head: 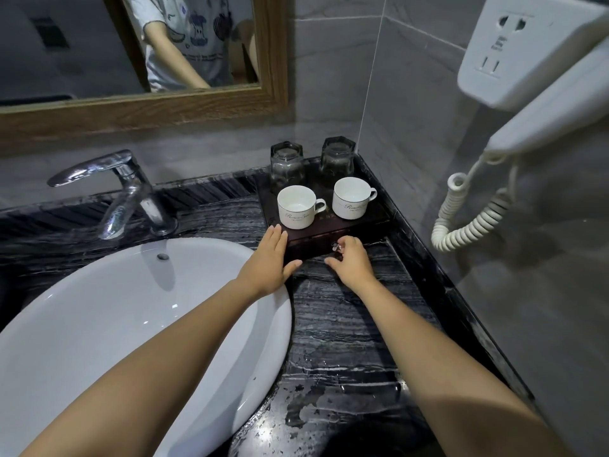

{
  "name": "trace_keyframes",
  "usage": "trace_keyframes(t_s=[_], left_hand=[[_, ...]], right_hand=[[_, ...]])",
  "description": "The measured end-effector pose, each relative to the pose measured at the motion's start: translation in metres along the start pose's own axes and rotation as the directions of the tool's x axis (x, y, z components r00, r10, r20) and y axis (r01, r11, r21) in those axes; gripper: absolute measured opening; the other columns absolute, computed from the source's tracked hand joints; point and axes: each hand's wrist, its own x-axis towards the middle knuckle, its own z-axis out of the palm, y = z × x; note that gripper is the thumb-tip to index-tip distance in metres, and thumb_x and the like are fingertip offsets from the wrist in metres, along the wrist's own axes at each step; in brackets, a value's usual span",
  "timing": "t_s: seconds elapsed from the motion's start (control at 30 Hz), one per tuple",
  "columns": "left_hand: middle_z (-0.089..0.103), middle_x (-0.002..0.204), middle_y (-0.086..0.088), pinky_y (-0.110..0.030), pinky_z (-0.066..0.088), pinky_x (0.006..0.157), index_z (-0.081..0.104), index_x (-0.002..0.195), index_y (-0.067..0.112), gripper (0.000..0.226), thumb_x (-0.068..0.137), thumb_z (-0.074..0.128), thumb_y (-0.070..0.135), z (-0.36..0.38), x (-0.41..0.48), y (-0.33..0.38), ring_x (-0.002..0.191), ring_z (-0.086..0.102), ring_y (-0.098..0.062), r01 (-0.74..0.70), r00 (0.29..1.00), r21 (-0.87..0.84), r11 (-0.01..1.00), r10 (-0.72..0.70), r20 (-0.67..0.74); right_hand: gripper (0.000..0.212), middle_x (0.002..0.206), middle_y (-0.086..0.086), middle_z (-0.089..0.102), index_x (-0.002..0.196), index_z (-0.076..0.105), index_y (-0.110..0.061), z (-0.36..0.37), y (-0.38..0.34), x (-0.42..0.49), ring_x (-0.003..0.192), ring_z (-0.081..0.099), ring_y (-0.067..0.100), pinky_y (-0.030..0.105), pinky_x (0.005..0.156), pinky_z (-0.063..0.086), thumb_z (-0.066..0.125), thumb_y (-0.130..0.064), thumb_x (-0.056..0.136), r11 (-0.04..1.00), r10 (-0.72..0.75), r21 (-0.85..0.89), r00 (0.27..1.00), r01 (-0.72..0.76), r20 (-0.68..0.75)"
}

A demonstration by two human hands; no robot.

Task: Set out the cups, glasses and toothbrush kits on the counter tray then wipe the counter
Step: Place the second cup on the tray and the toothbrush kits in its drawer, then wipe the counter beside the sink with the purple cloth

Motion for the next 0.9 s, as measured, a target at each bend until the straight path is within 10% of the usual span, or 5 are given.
trace_keyframes(t_s=[0.53, 0.9], left_hand=[[0.021, 0.155, -0.01, -0.044, 0.019, 0.116, 0.017, 0.147, 0.013, 0.066, 0.094, 0.035, 0.048, -0.046, -0.086, -0.041, 0.144, 0.014, -0.029, 0.019, 0.982, 0.286, 0.958, -0.071, 0.173], [0.041, 0.147, -0.004, -0.033, 0.028, 0.11, 0.041, 0.137, 0.017, 0.053, 0.091, 0.045, 0.043, -0.082, -0.252, -0.112, 0.135, 0.036, -0.024, 0.073, 0.962, 0.083, 0.994, -0.092, 0.257]], right_hand=[[0.081, 0.154, 0.019, 0.018, 0.146, 0.018, -0.006, -0.003, -0.084, -0.084, 0.141, 0.016, 0.037, 0.046, 0.113, 0.024, 0.048, -0.055, 0.088, 0.918, 0.134, -0.395, 0.962, -0.03, 0.239], [0.083, 0.158, 0.008, 0.023, 0.15, 0.016, -0.009, 0.054, -0.167, -0.216, 0.143, 0.025, 0.028, 0.04, 0.116, 0.023, 0.048, -0.055, 0.088, 0.841, 0.172, -0.523, 0.849, 0.136, 0.499]])
